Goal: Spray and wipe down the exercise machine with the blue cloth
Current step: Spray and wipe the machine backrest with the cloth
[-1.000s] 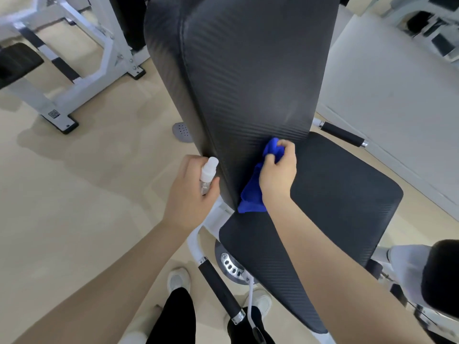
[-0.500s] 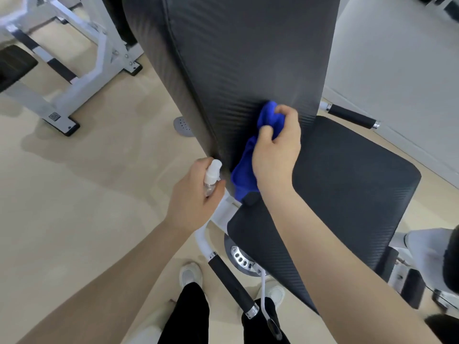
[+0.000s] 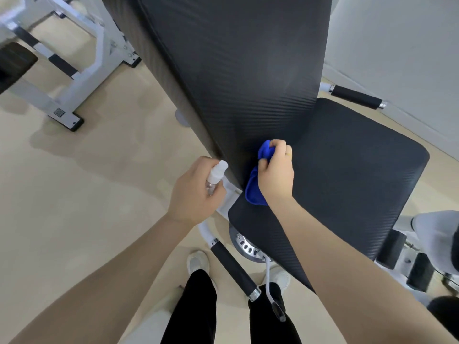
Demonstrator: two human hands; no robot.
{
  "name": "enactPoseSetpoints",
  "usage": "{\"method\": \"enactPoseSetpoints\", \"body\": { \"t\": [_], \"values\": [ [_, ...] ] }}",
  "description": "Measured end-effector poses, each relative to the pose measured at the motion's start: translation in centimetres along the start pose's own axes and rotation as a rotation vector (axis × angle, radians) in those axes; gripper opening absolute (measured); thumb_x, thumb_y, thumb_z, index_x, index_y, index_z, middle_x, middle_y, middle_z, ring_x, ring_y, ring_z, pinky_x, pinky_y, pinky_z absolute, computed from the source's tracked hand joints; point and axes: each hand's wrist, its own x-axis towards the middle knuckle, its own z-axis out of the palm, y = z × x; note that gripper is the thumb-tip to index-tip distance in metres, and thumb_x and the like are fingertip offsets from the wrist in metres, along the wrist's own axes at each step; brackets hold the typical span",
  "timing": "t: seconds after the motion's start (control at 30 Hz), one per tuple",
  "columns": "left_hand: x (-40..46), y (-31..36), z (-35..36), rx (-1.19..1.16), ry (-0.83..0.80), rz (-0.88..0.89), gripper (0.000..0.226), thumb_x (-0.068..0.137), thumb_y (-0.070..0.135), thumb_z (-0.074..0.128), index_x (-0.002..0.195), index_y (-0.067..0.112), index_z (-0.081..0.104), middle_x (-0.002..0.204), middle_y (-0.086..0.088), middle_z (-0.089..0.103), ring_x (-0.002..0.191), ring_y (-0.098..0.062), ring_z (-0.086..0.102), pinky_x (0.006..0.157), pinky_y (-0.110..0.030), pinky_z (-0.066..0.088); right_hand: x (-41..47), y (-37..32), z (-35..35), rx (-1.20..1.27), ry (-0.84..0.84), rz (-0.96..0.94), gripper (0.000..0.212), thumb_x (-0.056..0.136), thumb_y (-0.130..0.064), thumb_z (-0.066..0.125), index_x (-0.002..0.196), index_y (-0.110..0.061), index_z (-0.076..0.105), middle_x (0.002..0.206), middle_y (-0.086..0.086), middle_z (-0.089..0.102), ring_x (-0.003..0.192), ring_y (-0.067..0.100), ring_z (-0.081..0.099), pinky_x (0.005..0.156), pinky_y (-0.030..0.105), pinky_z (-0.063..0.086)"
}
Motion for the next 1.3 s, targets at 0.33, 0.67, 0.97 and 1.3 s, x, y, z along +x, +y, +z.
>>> {"method": "enactPoseSetpoints", "body": {
  "t": [0.33,0.67,0.97,1.3],
  "values": [
    [1.0,0.2,0.6,-0.041,0.05,0.095,0.012,0.07,0.027,0.044,0.08,0.033,0.044,0.059,0.007,0.044,0.058,-0.018,0.041,0.052,-0.026,0.038,1.3,-0.3,-0.6,0.148,0.051,-0.284,0.029,0.08,0.005,0.049,0.107,-0.004,0.054,0.108,0.01,0.046,0.072,0.003,0.036,0.062,0.016,0.028],
    [0.8,0.4,1.6,-0.082,0.073,0.023,0.013,0.07,0.022,0.049,0.081,0.026,0.043,0.068,-0.002,0.051,0.063,-0.022,0.046,0.055,-0.025,0.038,1.3,-3.3,-1.5,0.391,0.105,-0.354,0.026,0.078,0.003,0.048,0.093,-0.018,0.051,0.097,0.002,0.051,0.083,-0.004,0.046,0.074,0.008,0.035],
    [-0.2,-0.2,2.8,-0.016,0.112,0.038,0.013,0.071,0.021,0.048,0.084,0.025,0.047,0.078,0.007,0.052,0.07,-0.011,0.046,0.061,-0.012,0.036,1.4,6.2,1.4,0.041,-0.139,0.06,0.026,0.085,0.002,0.047,0.107,-0.012,0.051,0.102,0.0,0.041,0.062,0.005,0.042,0.072,0.032,0.039],
    [-0.6,1.2,3.3,0.055,0.183,-0.09,0.025,0.073,0.024,0.049,0.088,0.008,0.06,0.076,0.001,0.06,0.07,-0.012,0.049,0.061,-0.006,0.035,3.4,-0.3,-1.9,0.252,0.008,-0.439,0.026,0.079,0.004,0.052,0.102,-0.006,0.057,0.104,0.007,0.05,0.069,0.004,0.043,0.062,0.015,0.035]
  ]
}}
